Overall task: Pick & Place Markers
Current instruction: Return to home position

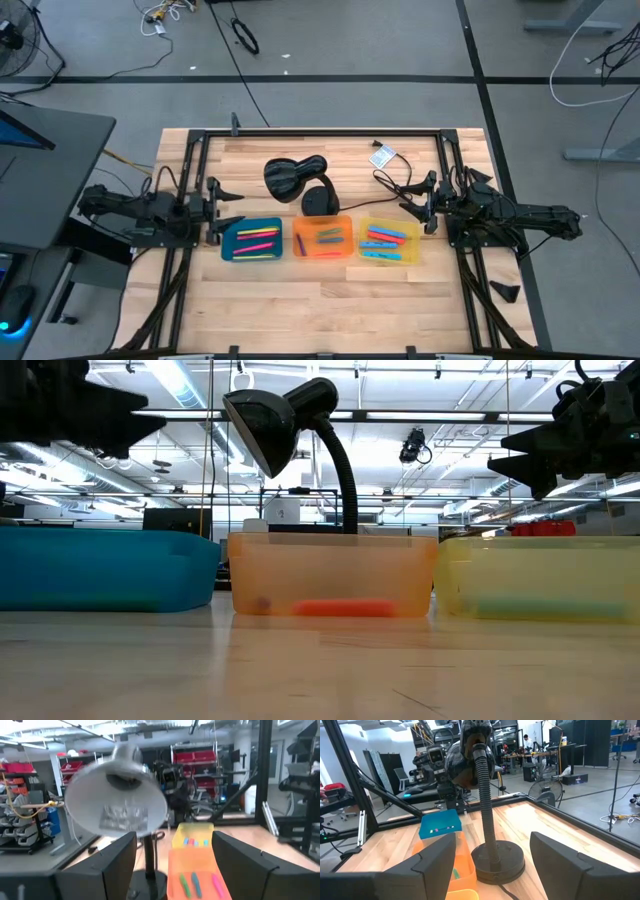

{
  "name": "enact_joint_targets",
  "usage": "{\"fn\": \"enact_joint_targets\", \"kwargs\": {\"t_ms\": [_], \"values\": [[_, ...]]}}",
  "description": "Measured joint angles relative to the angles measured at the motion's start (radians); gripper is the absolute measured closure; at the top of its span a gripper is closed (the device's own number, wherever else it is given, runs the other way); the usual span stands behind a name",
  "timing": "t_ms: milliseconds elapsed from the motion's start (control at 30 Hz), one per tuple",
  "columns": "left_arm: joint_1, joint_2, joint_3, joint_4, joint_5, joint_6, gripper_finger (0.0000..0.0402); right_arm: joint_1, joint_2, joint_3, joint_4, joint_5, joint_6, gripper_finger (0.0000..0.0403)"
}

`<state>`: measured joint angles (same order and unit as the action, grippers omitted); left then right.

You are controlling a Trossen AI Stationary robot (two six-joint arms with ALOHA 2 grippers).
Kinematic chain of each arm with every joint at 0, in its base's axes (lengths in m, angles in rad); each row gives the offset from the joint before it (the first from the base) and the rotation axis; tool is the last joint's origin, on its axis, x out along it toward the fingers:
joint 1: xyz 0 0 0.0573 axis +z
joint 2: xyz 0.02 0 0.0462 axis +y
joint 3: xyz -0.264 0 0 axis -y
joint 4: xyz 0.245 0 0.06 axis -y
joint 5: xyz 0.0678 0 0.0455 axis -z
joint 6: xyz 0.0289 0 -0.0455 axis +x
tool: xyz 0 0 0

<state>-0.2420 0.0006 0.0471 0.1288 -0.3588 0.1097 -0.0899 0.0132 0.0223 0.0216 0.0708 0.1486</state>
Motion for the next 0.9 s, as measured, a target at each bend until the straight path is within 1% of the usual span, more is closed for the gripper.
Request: {"fn": "enact_joint_targets", "kwargs": {"t_ms": [133, 333, 433, 600, 700, 833, 900], "values": [[0.000, 0.001, -0.038, 0.021, -0.021, 0.003, 0.0136, 0.000, 0.000, 0.000, 0.000, 0.000, 0.000, 0.0144], [0.000, 0.000, -0.038, 0.012, -0.075, 0.008, 0.0136, 0.000, 0.000, 0.000, 0.000, 0.000, 0.000, 0.0144], [0.000, 0.001, -0.038, -0.043, -0.114, 0.023, 0.0136, 0.000, 0.000, 0.000, 0.000, 0.000, 0.000, 0.0144], [0.000, 0.000, -0.038, -0.049, -0.171, 0.034, 0.0136, 0.000, 0.000, 0.000, 0.000, 0.000, 0.000, 0.0144], [0.005, 0.000, -0.038, -0.051, -0.243, 0.062, 0.0136, 0.000, 0.000, 0.000, 0.000, 0.000, 0.000, 0.0144], [0.016, 0.000, -0.039, -0.053, -0.420, 0.059, 0.0136, 0.000, 0.000, 0.000, 0.000, 0.000, 0.000, 0.0144], [0.016, 0.000, -0.039, -0.049, -0.470, 0.053, 0.0136, 0.000, 0.000, 0.000, 0.000, 0.000, 0.000, 0.0144]]}}
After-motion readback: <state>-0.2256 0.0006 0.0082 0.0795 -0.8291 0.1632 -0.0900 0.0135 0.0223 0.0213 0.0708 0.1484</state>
